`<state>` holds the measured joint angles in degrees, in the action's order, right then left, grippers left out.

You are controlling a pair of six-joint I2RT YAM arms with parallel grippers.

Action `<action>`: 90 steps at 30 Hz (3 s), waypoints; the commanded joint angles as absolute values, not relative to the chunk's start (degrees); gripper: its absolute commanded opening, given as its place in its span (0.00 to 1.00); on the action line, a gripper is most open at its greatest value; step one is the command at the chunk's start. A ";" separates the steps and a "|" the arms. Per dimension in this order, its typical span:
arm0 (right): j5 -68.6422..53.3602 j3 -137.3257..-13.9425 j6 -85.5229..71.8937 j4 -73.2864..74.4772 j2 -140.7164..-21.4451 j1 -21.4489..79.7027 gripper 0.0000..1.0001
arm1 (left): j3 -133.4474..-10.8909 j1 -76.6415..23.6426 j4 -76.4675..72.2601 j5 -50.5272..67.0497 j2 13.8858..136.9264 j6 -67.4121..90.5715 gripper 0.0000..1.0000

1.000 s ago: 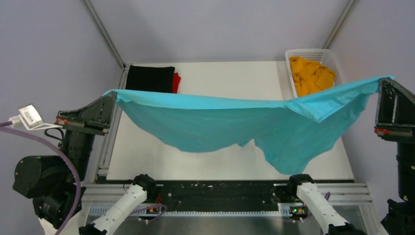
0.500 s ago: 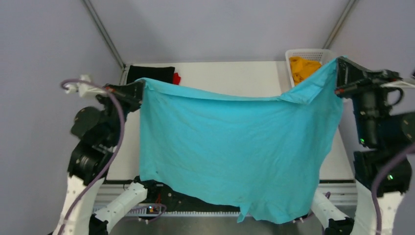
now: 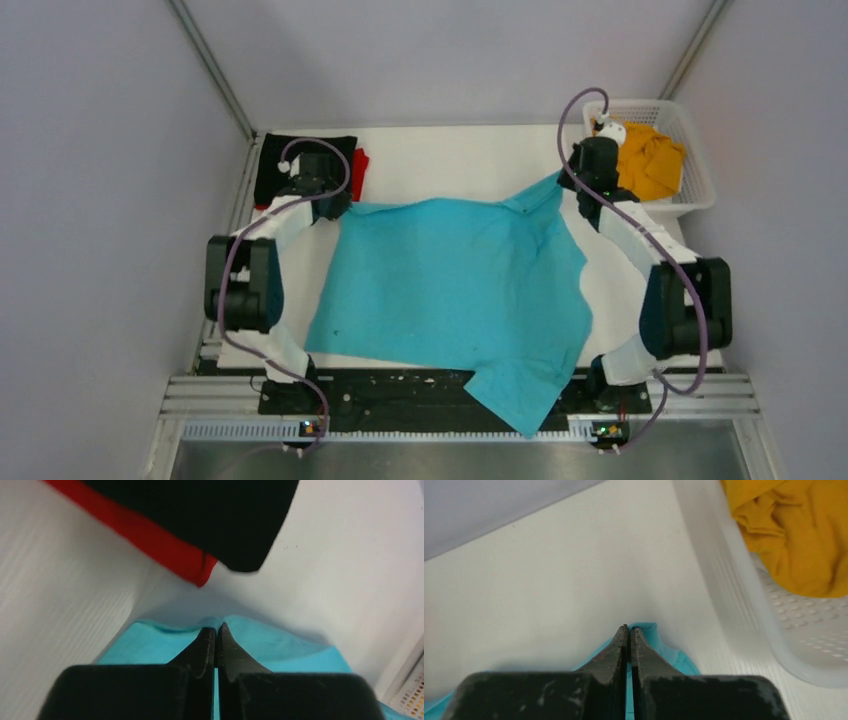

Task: Fold and stack the t-shirts
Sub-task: Flatten out the tshirt

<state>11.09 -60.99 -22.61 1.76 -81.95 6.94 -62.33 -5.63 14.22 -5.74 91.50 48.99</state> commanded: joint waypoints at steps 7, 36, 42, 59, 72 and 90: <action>4.64 -81.78 -28.09 -8.28 -116.41 6.41 0.00 | -96.91 -1.30 15.02 12.66 126.07 48.20 0.00; -18.29 -72.67 -34.62 -4.64 -108.43 7.05 0.99 | -84.16 -4.48 27.39 -5.21 98.78 41.59 0.99; -19.32 -74.54 -35.77 -5.19 -112.63 8.37 0.99 | -75.22 -12.33 22.54 2.83 97.82 37.24 0.99; -15.57 -124.25 -29.88 9.55 -141.62 9.50 0.99 | -52.85 -16.78 16.11 4.27 95.18 38.89 0.99; -8.83 -78.44 -26.00 -0.25 -113.36 10.18 0.99 | -52.17 -16.78 16.05 4.17 95.48 38.91 0.99; -4.96 -109.09 -25.71 7.04 -137.95 10.42 0.99 | -52.21 -16.85 16.17 4.45 97.67 39.02 0.99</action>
<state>-7.62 -98.94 -26.61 4.60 -131.17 10.00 -54.04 -16.75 14.94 4.03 95.02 38.87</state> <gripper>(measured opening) 0.988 0.990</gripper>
